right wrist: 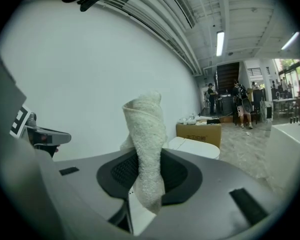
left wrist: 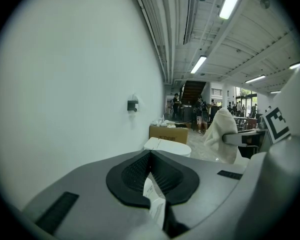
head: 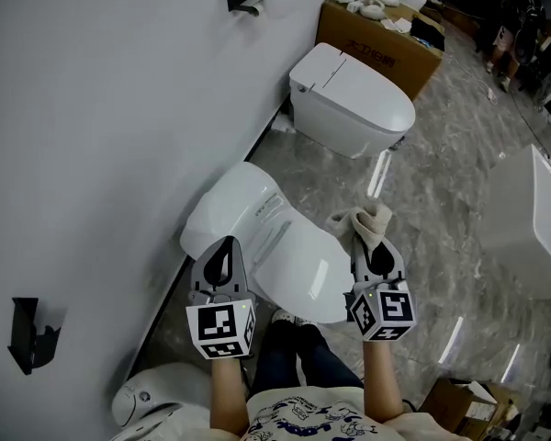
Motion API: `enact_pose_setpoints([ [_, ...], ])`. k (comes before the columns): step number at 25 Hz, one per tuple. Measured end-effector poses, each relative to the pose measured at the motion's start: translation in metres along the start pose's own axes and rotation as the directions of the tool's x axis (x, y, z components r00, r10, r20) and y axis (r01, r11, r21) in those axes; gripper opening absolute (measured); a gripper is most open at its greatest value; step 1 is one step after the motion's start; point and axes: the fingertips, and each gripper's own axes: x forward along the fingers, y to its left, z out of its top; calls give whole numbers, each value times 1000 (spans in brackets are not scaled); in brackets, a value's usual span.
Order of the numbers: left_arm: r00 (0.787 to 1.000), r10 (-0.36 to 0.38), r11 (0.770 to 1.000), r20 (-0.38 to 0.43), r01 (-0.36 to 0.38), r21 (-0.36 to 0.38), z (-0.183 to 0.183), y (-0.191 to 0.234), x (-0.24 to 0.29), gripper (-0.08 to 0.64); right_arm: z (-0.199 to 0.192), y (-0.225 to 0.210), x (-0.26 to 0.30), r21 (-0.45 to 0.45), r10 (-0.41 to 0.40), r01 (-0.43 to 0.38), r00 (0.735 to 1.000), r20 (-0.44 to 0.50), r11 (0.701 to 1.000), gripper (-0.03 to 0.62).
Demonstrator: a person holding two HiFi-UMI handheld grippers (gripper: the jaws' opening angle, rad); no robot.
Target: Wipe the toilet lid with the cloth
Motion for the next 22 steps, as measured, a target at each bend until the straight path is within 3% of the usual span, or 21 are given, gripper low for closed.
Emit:
enact_pose_setpoints([
  [9,998,10,1000,-60,-10,-2,-36,0,31,3,-44,-6,43,-28,50,-53,995,-87,998,95],
  [22,976,14,1000,-215,-17,-13,-146,20,73,3,-193,-4,131,-91,121,-154,947,-296,984,95],
])
